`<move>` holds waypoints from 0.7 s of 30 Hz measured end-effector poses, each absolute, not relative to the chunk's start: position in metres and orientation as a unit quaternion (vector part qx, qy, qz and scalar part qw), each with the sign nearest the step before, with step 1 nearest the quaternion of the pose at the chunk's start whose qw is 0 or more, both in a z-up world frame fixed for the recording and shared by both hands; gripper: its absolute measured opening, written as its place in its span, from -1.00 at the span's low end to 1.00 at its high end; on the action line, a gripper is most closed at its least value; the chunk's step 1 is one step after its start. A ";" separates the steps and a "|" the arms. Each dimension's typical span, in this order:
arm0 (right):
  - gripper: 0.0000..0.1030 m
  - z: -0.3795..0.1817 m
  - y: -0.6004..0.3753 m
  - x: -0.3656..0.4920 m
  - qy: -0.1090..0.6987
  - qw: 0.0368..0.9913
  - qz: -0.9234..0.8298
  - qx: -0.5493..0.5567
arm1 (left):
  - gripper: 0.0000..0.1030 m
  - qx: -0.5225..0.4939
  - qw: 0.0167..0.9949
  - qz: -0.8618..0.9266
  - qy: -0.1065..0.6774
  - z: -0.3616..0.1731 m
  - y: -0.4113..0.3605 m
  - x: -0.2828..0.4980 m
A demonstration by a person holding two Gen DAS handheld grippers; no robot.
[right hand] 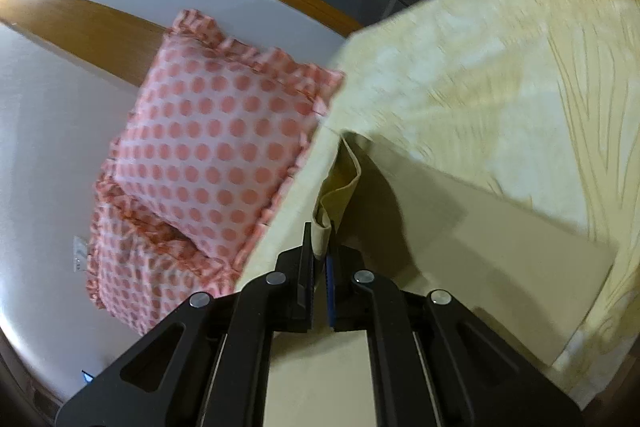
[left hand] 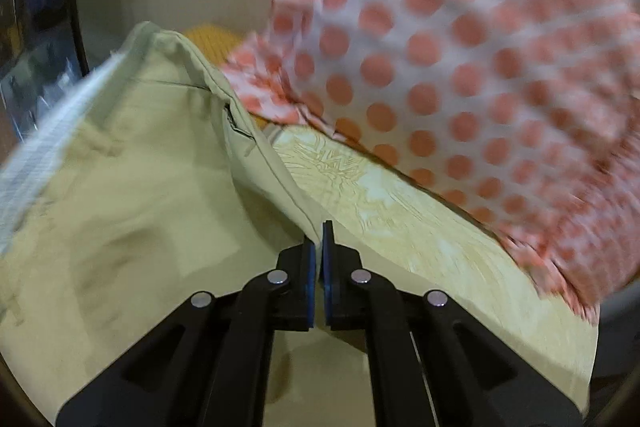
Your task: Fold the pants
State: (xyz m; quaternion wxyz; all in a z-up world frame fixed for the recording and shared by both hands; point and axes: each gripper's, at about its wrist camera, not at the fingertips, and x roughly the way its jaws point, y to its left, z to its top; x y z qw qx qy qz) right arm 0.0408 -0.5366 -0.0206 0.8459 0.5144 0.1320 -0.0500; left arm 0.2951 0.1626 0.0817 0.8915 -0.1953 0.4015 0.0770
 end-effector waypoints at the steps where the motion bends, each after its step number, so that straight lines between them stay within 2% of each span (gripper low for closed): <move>1: -0.91 -0.016 -0.539 0.036 0.125 0.849 -0.047 0.512 | -0.95 -0.189 0.898 0.075 0.390 0.089 0.163 0.276; 5: -0.91 -0.006 -0.549 0.011 0.097 0.850 -0.043 0.515 | -0.93 -0.185 0.915 0.075 0.350 0.105 0.170 0.164; 7: -0.91 -0.007 -0.552 -0.002 0.096 0.855 -0.054 0.507 | -0.92 -0.194 0.910 0.084 0.356 0.087 0.176 0.109; 11: -0.91 -0.028 -0.556 -0.012 0.124 0.845 -0.075 0.515 | -0.93 -0.230 0.886 0.094 0.392 0.044 0.190 0.053; 14: -0.91 -0.043 -0.559 -0.016 0.139 0.837 -0.091 0.522 | -0.93 -0.245 0.886 0.096 0.382 0.028 0.190 0.032; 21: -0.91 -0.048 -0.561 -0.022 0.156 0.837 -0.108 0.514 | -0.92 -0.235 0.897 0.083 0.365 0.028 0.188 0.014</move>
